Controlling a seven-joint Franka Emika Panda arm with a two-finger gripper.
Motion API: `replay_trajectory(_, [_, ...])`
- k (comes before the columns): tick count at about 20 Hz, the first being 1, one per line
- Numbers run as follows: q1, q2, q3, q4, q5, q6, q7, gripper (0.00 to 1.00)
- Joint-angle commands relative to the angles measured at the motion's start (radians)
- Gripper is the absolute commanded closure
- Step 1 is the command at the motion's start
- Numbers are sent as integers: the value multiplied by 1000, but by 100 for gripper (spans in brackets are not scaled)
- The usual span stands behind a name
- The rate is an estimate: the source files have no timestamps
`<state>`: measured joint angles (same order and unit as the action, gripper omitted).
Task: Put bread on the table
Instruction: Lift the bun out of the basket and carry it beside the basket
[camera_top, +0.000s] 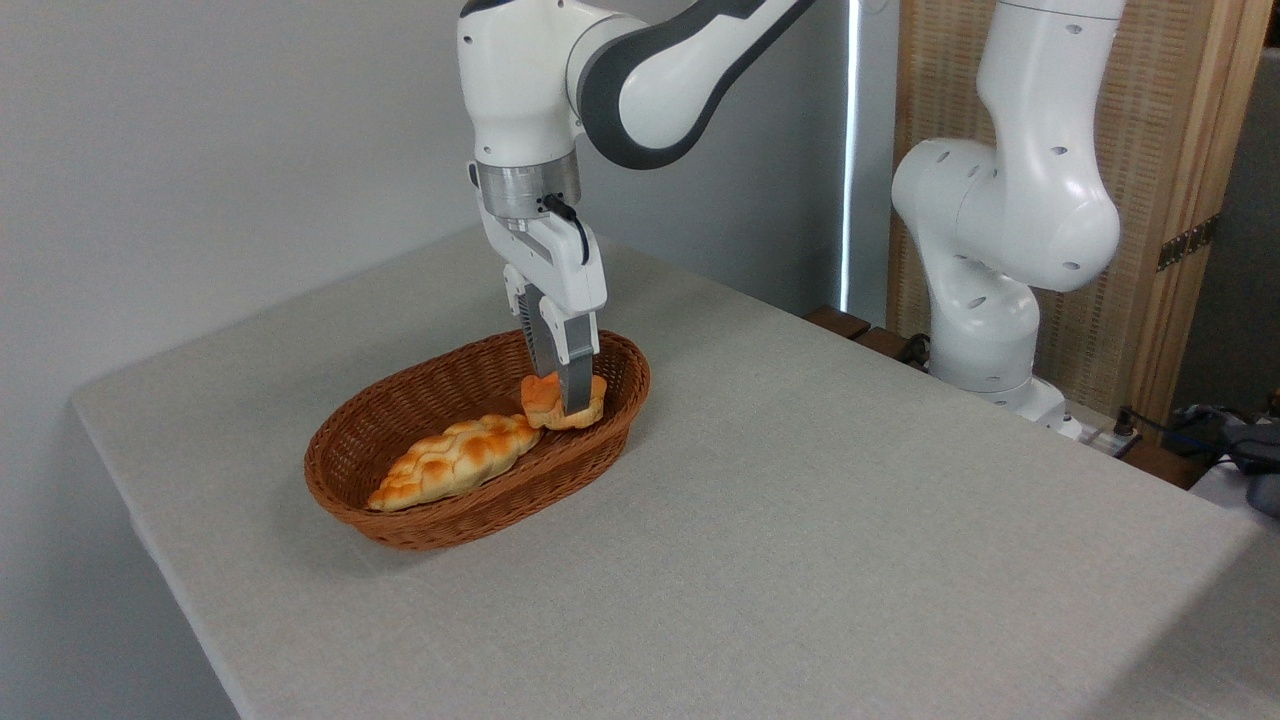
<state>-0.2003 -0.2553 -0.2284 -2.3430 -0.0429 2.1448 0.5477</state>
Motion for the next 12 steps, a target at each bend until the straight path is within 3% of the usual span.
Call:
replay_trajectory(1, [4,-16,11,-7,-3,-9,14,45])
replay_trajectory(4, [5,-16,20,55,-3,-116,15,45])
replay_trajectory(12, [-1,51,129,288,-6,-319,15,46])
